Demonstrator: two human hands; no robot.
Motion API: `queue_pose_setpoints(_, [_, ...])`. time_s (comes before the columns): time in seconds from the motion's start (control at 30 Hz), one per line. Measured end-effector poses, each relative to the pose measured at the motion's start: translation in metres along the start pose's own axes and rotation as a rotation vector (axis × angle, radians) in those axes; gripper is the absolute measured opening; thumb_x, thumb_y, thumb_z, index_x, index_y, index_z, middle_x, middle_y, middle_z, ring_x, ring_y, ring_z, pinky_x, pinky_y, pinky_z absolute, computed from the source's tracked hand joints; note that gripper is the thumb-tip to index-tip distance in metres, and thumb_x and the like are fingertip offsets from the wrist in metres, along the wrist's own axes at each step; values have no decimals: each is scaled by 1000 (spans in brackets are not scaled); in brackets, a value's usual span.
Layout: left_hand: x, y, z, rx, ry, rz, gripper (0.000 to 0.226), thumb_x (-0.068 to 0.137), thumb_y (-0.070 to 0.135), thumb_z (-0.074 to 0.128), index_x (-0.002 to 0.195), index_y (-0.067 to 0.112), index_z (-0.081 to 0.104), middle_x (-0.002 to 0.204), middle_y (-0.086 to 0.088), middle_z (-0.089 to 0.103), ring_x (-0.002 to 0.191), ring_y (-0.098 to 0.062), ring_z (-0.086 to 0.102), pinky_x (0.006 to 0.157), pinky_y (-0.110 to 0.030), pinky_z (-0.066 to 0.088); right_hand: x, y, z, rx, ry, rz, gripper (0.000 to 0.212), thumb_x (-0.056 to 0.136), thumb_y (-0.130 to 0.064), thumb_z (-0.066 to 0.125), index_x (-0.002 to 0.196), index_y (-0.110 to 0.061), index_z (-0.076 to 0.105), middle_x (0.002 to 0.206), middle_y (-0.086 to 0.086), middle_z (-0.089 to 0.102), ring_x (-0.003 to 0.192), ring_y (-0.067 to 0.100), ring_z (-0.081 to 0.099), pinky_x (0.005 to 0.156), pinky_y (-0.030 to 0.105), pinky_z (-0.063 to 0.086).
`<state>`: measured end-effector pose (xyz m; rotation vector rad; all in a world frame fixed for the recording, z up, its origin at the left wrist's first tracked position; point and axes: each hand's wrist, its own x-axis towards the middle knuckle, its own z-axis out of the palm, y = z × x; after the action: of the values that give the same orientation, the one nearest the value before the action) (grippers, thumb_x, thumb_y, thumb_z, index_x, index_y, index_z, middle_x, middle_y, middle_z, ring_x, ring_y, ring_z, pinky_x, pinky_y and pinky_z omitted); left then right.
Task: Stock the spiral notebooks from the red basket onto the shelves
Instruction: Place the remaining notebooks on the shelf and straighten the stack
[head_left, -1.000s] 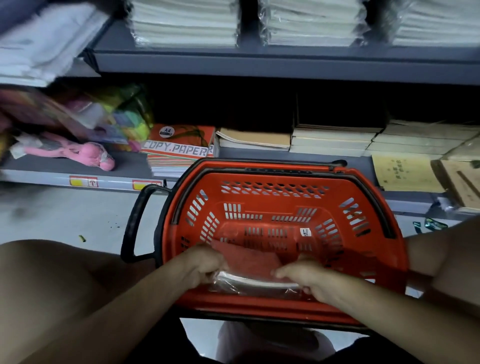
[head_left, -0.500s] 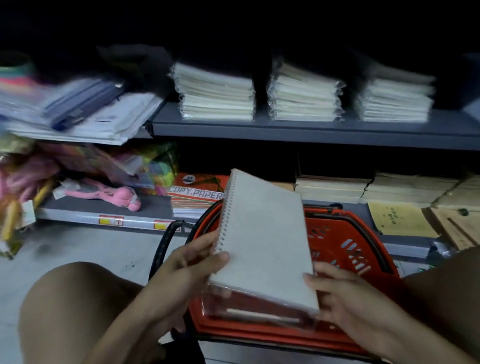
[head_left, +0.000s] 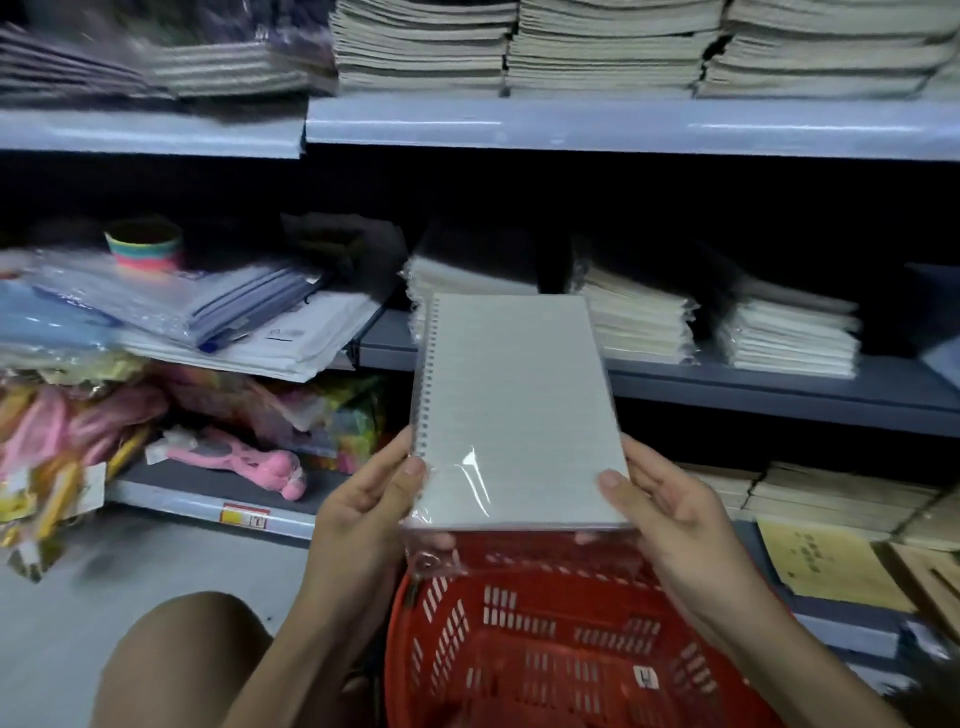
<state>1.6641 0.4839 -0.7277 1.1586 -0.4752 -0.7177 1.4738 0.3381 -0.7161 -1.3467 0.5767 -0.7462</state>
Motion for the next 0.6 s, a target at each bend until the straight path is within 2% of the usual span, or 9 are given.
queue_pose_setpoints(0.07, [8,2,-1,-3,14,25,39,91,20,63,130,18,66,124,-8,72,87,-29,70,57,-30,60,10,0,1,-13,8,-21,40,97,-3,53,133,-20,58,117,-5,75,98,21,74,64,30,61])
queue_pose_setpoints(0.13, [13,2,-1,8,17,39,40,89,21,64,129,20,66,123,-6,73,106,-29,71,76,-37,62,18,3,2,-41,28,-44,40,96,-6,56,133,-22,58,115,-6,76,90,24,76,65,31,61])
queue_pose_setpoints(0.2, [18,2,-1,15,7,40,39,92,17,63,130,21,65,121,-6,73,112,-28,70,97,-46,53,23,7,3,-68,30,-65,44,92,-13,59,135,-24,57,118,-5,75,87,28,76,69,33,61])
queue_pose_setpoints(0.27, [27,0,-4,34,-3,43,39,94,17,62,132,22,64,124,-6,72,117,-27,67,108,-49,44,30,10,2,-69,23,-80,48,90,-18,60,137,-25,55,121,-6,73,96,26,75,78,37,60])
queue_pose_setpoints(0.33, [40,1,-6,54,-3,47,40,92,20,64,132,23,64,126,-5,71,119,-26,66,109,-50,42,41,10,3,-52,16,-86,48,90,-19,60,138,-25,55,122,-8,73,104,22,73,89,41,57])
queue_pose_setpoints(0.4, [56,8,-4,71,12,66,41,90,21,65,131,22,65,125,-3,71,117,-24,68,105,-46,47,57,6,6,-33,13,-101,43,92,-17,58,133,-29,57,120,-7,73,106,21,72,92,44,55])
queue_pose_setpoints(0.47, [73,20,0,77,27,95,44,86,22,66,130,20,65,123,-2,73,116,-23,68,100,-41,50,75,-1,11,-8,10,-108,38,96,-11,56,128,-31,60,116,-4,75,103,23,73,82,45,60])
queue_pose_setpoints(0.53, [94,32,3,55,53,88,48,84,22,67,132,16,63,122,-6,73,115,-28,68,99,-45,51,96,-10,17,23,-3,-89,36,98,-10,54,128,-29,62,114,-1,76,96,24,75,74,39,63])
queue_pose_setpoints(0.6, [116,43,5,29,64,77,50,84,24,68,133,15,62,121,-12,72,105,-32,70,88,-47,56,119,-17,23,64,-13,-61,34,100,-9,53,129,-23,63,114,0,76,88,22,75,71,32,62])
